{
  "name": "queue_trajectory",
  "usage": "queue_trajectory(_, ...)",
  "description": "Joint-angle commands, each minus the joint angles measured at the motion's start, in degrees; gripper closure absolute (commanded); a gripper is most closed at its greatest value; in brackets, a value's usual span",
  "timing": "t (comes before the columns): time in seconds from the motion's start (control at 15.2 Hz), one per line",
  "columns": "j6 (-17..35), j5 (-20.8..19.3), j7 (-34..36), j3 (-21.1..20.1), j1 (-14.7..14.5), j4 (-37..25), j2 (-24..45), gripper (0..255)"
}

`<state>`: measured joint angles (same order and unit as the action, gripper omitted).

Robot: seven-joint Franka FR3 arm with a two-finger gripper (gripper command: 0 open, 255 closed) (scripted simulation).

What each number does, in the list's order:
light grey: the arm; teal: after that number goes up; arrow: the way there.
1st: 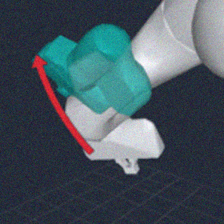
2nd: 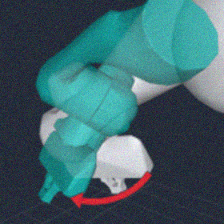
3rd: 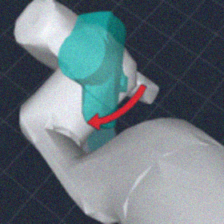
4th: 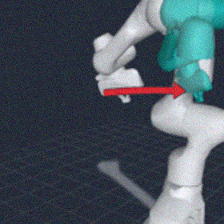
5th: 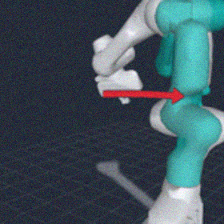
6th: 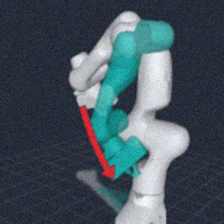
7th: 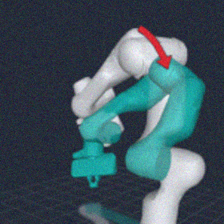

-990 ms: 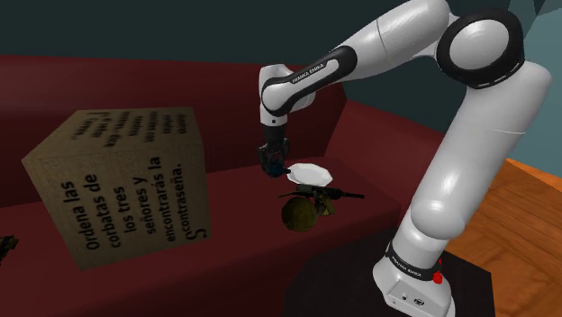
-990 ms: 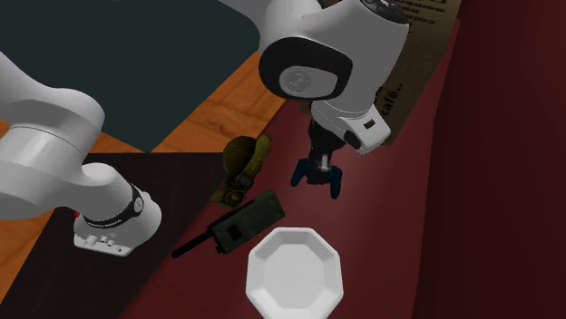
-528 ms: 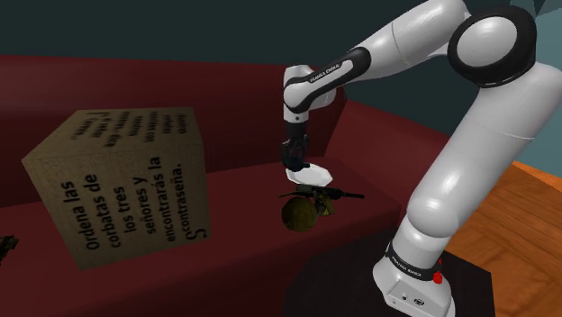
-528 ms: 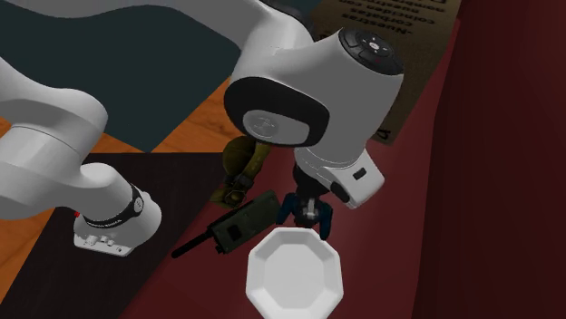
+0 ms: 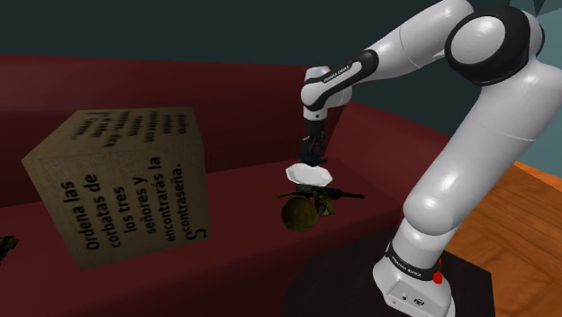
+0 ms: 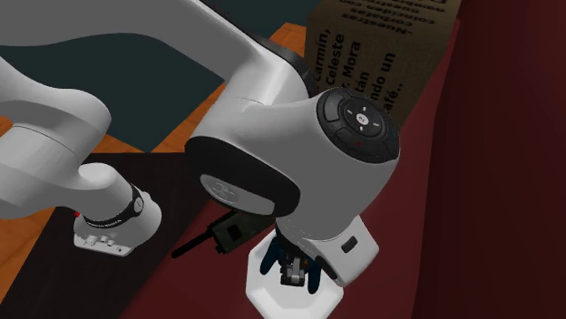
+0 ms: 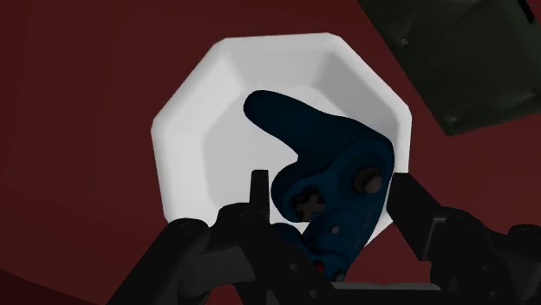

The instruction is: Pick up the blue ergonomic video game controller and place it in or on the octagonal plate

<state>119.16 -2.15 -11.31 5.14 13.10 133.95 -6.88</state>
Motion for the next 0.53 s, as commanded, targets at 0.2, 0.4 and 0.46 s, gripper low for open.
queue_trajectory(0.2, 3.64, 0.00, -0.44, 0.28, 0.19, 1.70, 1.92, 255)
queue_trajectory(0.4, 6.05, 0.10, -0.49, 0.31, 0.20, 2.64, 3.39, 255)
queue_trajectory(0.46, 6.86, 0.13, -0.51, 0.32, 0.20, 2.93, 3.91, 255)
